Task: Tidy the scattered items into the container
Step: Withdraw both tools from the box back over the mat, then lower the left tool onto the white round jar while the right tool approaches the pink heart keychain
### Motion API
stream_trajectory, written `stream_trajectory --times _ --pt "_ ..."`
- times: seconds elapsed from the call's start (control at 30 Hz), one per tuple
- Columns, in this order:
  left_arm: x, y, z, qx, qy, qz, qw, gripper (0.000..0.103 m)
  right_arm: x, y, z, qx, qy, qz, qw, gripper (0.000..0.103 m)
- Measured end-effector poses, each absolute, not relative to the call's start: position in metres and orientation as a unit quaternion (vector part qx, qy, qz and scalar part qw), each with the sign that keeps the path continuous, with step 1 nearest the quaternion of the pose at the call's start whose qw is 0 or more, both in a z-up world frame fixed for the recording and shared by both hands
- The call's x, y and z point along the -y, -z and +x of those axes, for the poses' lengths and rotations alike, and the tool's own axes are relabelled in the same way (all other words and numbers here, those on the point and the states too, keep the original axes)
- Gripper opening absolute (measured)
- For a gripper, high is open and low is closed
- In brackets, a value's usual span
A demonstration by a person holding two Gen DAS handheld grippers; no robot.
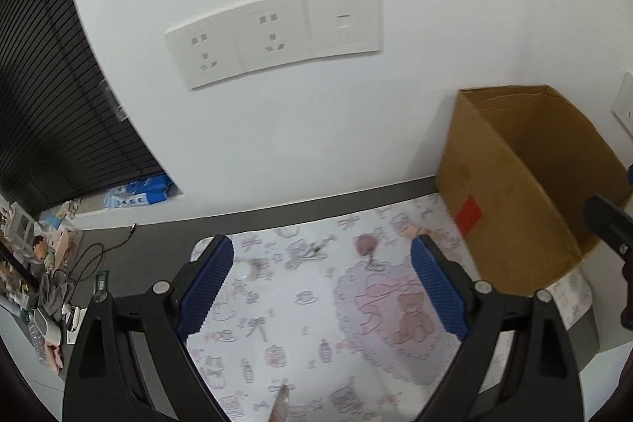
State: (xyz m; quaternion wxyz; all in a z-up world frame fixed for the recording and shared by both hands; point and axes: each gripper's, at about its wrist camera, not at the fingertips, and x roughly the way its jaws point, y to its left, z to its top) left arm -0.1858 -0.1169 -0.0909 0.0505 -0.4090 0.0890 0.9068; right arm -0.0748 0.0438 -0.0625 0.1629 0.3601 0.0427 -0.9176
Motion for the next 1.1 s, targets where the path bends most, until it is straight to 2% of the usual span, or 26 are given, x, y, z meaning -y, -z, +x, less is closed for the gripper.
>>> stream_trajectory --times 0.2,0.53,0.67,1.1 --pt "0.162 0.105 -0.188 -0.079 -0.905 -0.416 0.033 0.091 0.003 0.071 -0.062 -0.058 0.914 0.361 0.176 0.103" --pt "0.208 0.16 -0.199 -0.07 -0.889 -0.453 0.006 0.091 0.053 0.111 -0.074 -0.086 0.896 0.387 0.201 0.103" --pt "0.225 0.19 -0.209 -0.053 -0.877 -0.477 0.005 0.091 0.075 0.136 -0.083 -0.101 0.886 0.399 0.215 0.103" --pt "0.249 0.28 -0.266 -0.072 -0.868 -0.491 -0.006 0.091 0.125 0.239 -0.133 -0.131 0.855 0.448 0.225 0.103"
